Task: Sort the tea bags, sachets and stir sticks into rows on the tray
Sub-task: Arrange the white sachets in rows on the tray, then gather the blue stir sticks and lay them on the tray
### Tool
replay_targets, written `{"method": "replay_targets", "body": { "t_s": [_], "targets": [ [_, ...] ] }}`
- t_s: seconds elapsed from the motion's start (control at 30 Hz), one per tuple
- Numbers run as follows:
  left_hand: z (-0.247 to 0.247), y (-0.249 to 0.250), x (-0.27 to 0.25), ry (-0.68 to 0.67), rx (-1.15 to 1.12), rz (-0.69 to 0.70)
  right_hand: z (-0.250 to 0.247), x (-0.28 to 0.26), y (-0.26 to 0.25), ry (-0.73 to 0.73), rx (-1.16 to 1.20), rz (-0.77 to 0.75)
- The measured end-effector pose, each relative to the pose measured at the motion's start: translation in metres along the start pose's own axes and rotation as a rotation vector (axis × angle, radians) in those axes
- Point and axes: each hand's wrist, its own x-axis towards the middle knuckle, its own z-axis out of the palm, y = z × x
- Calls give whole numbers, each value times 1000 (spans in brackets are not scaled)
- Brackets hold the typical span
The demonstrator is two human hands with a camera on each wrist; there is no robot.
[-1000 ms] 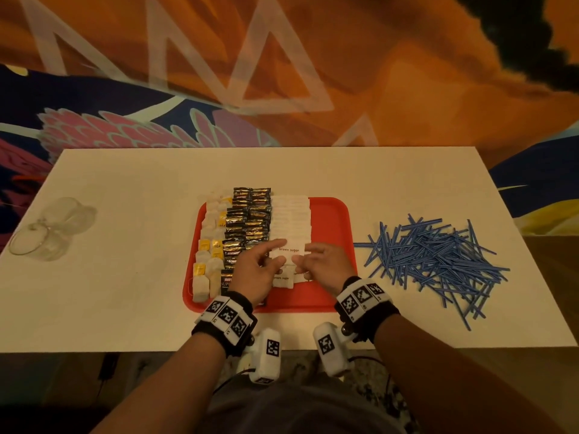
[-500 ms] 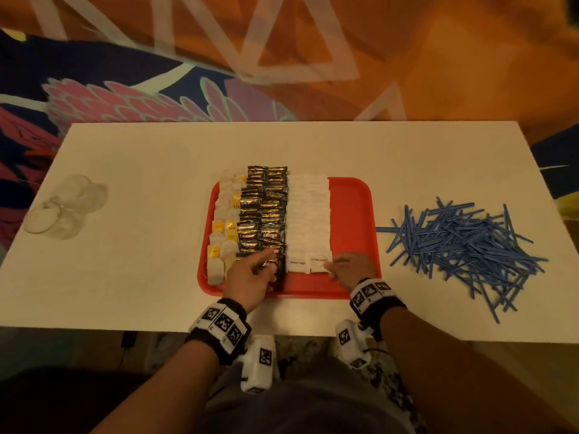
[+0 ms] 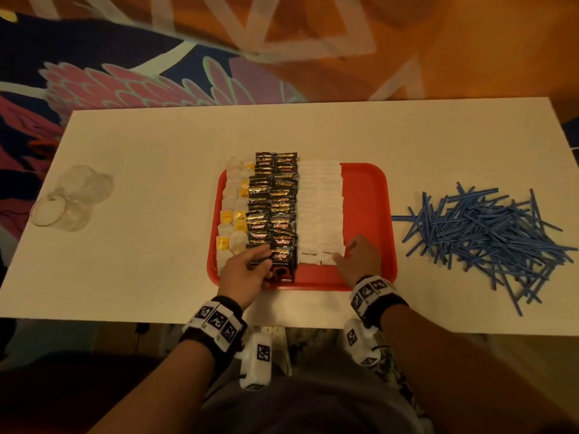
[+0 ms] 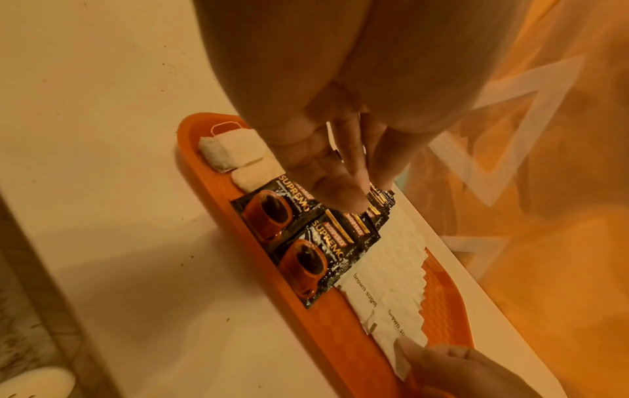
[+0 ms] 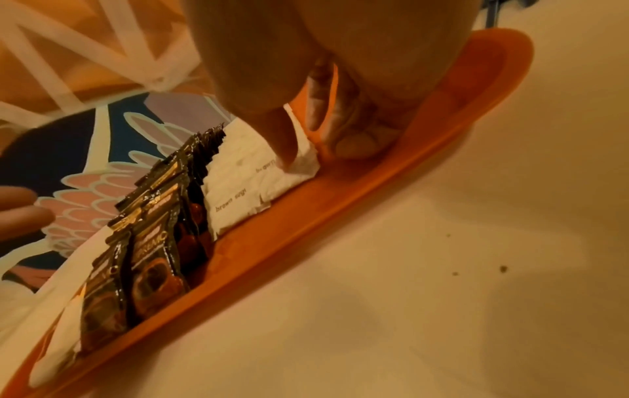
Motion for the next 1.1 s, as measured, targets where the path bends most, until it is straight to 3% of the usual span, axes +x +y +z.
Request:
{"method": "replay_targets", "body": {
  "t_s": [0.1, 0.2, 0.47, 0.7, 0.9, 1.1],
  "targets": [
    [-2, 1, 2, -7, 8, 8, 3, -5, -7, -48, -113, -203],
    [-6, 3, 3, -36, 35, 29, 10, -8, -13, -115, -193, -271],
    [-26, 1, 8, -65, 53, 33, 19, -9, -14, -111, -267, -237],
    [-18, 16, 16, -127, 1, 53, 6, -23, -8, -54, -108, -137],
    [20, 41, 16, -250, 159, 108, -23, -39, 15, -2, -51, -16],
    [92, 73, 12, -367, 457, 278, -65, -41, 56, 108, 66, 87]
  ]
}}
